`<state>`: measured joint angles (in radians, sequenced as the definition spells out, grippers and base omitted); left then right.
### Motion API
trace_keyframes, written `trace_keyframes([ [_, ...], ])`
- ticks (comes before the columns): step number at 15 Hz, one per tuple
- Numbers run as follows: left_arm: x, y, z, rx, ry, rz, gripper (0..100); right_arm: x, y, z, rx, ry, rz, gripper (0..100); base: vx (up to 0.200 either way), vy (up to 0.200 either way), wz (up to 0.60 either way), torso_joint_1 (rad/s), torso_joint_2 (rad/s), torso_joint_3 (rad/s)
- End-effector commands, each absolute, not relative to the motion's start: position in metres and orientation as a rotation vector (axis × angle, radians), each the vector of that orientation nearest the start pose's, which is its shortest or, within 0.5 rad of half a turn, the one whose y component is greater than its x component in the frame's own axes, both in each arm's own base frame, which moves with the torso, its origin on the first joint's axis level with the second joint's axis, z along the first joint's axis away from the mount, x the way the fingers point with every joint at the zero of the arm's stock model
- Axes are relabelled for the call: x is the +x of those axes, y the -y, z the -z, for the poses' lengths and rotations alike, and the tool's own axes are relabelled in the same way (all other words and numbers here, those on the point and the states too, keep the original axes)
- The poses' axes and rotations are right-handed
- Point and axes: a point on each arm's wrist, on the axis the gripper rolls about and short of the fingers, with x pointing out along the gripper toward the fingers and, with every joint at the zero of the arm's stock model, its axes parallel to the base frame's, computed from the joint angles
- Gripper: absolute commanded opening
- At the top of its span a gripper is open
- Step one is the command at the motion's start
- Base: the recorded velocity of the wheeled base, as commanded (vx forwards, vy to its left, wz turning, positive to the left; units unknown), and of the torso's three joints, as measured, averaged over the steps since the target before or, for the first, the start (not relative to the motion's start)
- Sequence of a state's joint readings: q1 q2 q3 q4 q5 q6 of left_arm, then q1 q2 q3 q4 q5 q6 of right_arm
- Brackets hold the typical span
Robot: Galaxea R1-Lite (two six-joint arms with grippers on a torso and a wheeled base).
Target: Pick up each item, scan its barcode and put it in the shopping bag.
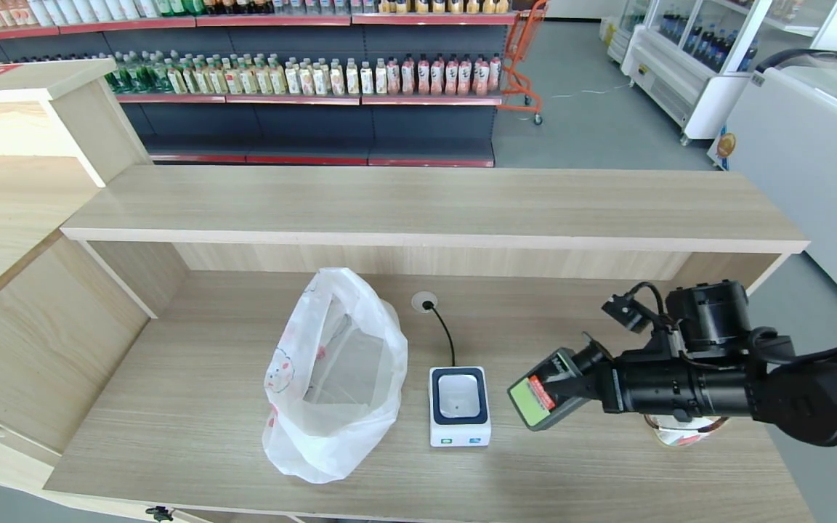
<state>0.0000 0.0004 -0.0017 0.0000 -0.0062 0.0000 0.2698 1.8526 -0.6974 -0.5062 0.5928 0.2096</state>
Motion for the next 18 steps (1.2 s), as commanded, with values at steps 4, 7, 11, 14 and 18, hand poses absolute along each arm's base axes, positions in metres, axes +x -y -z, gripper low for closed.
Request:
trace_keyframes([
  [4,-0.023,0.0,-0.076,0.0,0.003,0.006,100,0.308,-0.138,-0.076,0.289,-0.785,-0.765,0,0.0,0.0,0.0,0.0,0.0,0.0],
  [7,-0.023,0.0,-0.076,0.0,0.002,0.006,100,0.314,-0.145,-0.069,0.268,-0.791,-0.73,0,0.0,0.0,0.0,0.0,0.0,0.0],
  [11,-0.023,0.0,-0.076,0.0,0.002,0.006,100,0.316,-0.154,-0.058,0.258,-0.793,-0.745,0,0.0,0.0,0.0,0.0,0.0,0.0],
  [14,-0.023,0.0,-0.076,0.0,0.002,0.006,100,0.325,-0.166,-0.049,0.25,-0.765,-0.76,0,0.0,0.0,0.0,0.0,0.0,0.0],
  [18,-0.023,0.0,-0.076,0.0,0.002,0.006,100,0.328,-0.178,-0.036,0.222,-0.766,-0.741,0,0.0,0.0,0.0,0.0,0.0,0.0],
])
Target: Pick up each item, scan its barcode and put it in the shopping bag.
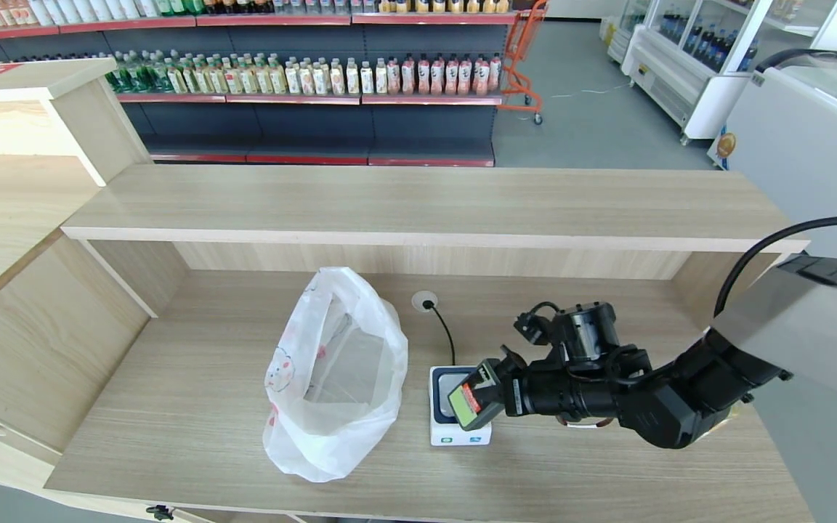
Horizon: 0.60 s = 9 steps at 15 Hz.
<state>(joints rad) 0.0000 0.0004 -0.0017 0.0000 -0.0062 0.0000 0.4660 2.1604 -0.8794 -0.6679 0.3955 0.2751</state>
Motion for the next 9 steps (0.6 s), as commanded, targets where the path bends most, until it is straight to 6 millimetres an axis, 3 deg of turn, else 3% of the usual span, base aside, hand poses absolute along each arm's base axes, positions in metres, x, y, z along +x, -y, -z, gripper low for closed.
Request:
trace_keyframes([
  [1,-0.023,0.0,-0.076,0.0,0.002,0.006,100,0.33,-0.18,-0.036,0.222,-0.747,-0.738,0,0.0,0.0,0.0,0.0,0.0,0.0],
  [4,-0.023,0.0,-0.076,0.0,0.002,0.006,100,0.332,-0.181,-0.034,0.221,-0.744,-0.741,0,0.0,0.0,0.0,0.0,0.0,0.0],
  [6,-0.023,0.0,-0.076,0.0,0.002,0.006,100,0.331,-0.181,-0.044,0.232,-0.72,-0.745,0,0.0,0.0,0.0,0.0,0.0,0.0],
  [9,-0.023,0.0,-0.076,0.0,0.002,0.006,100,0.308,-0.167,-0.11,0.399,-0.625,-0.722,0,0.0,0.0,0.0,0.0,0.0,0.0],
])
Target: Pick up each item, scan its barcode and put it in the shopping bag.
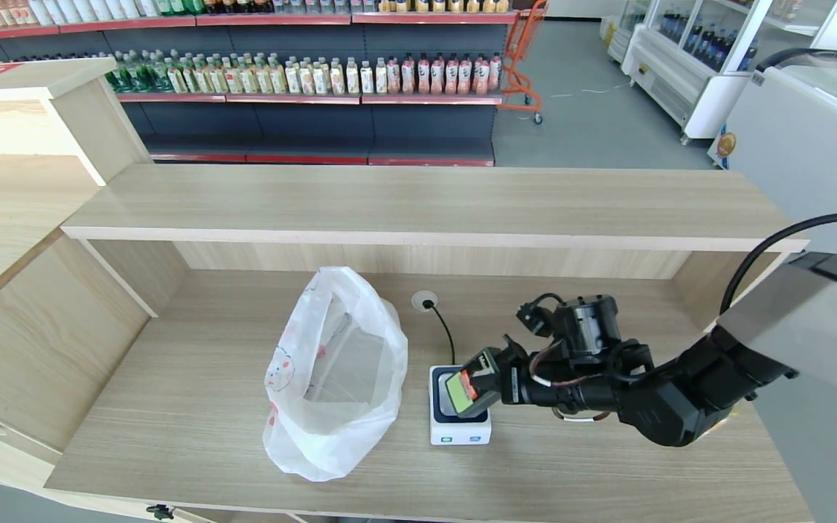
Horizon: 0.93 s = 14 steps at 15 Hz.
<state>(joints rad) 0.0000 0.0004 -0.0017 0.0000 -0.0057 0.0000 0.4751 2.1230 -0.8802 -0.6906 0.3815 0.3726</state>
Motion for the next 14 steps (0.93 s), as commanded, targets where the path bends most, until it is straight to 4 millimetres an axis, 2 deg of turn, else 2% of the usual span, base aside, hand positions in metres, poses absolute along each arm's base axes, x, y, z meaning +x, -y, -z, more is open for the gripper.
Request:
trace_keyframes([
  [1,-0.023,0.0,-0.076,0.0,0.002,0.006,100,0.296,-0.156,-0.132,0.397,-0.565,-0.725,0,0.0,0.0,0.0,0.0,0.0,0.0],
  [3,-0.023,0.0,-0.076,0.0,0.002,0.006,100,0.274,-0.128,-0.163,0.301,-0.431,-0.722,0,0.0,0.0,0.0,0.0,0.0,0.0],
  [4,-0.023,0.0,-0.076,0.0,0.002,0.006,100,0.263,-0.119,-0.166,0.249,-0.399,-0.721,0,0.0,0.0,0.0,0.0,0.0,0.0],
  [6,-0.023,0.0,-0.076,0.0,0.002,0.006,100,0.241,-0.094,-0.159,0.083,-0.36,-0.698,0,0.0,0.0,0.0,0.0,0.0,0.0],
  [10,-0.023,0.0,-0.076,0.002,0.002,0.006,100,0.212,-0.081,-0.155,0.08,-0.374,-0.688,0,0.0,0.0,0.0,0.0,0.0,0.0],
  [12,-0.023,0.0,-0.076,0.003,0.002,0.006,100,0.204,-0.079,-0.156,0.141,-0.401,-0.68,0,0.0,0.0,0.0,0.0,0.0,0.0],
  [14,-0.023,0.0,-0.076,0.003,0.002,0.006,100,0.203,-0.079,-0.159,0.213,-0.414,-0.67,0,0.0,0.2,0.0,0.002,0.0,0.0],
])
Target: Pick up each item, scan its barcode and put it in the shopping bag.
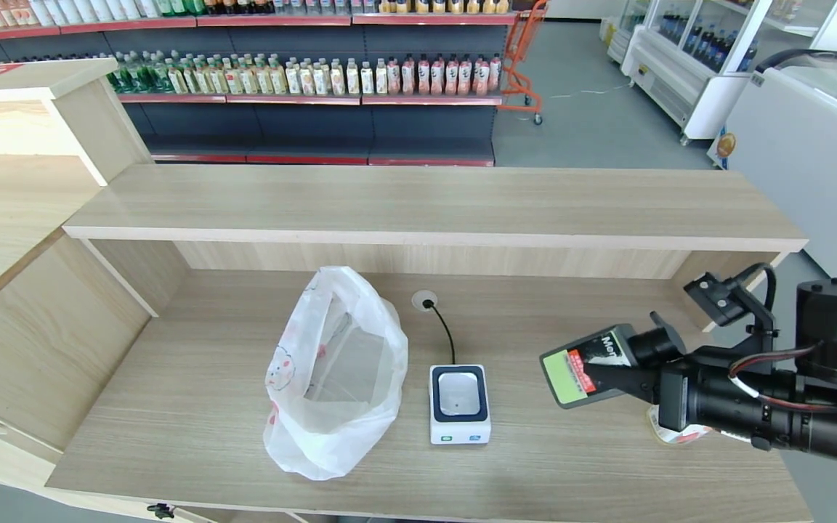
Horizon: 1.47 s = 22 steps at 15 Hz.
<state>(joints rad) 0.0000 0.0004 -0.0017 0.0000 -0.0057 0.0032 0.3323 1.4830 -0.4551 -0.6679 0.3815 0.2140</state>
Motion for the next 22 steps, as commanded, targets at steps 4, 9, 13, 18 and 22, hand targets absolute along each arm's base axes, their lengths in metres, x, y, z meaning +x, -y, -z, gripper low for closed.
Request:
trace_keyframes([
  [4,-0.023,0.0,-0.076,0.002,0.002,0.005,100,0.204,-0.08,-0.165,0.342,-0.467,-0.639,0,0.0,0.2,0.0,0.002,0.0,0.004],
  [9,-0.023,0.0,-0.076,0.002,0.002,0.006,100,0.21,-0.082,-0.178,0.409,-0.512,-0.615,0,0.0,0.2,0.0,0.004,0.01,0.003],
  [13,-0.023,0.0,-0.076,0.003,0.002,0.006,100,0.222,-0.09,-0.158,0.295,-0.565,-0.632,0,0.0,0.2,0.0,0.006,0.0,0.002],
  [18,-0.023,0.0,-0.076,0.0,0.002,0.005,100,0.259,-0.115,-0.108,0.093,-0.619,-0.572,0,0.0,0.12,0.0,0.0,0.0,0.001],
  [22,-0.023,0.0,-0.076,0.0,0.002,0.006,100,0.269,-0.148,-0.086,0.02,-0.621,-0.612,0,0.0,0.0,0.0,0.0,0.0,0.0],
])
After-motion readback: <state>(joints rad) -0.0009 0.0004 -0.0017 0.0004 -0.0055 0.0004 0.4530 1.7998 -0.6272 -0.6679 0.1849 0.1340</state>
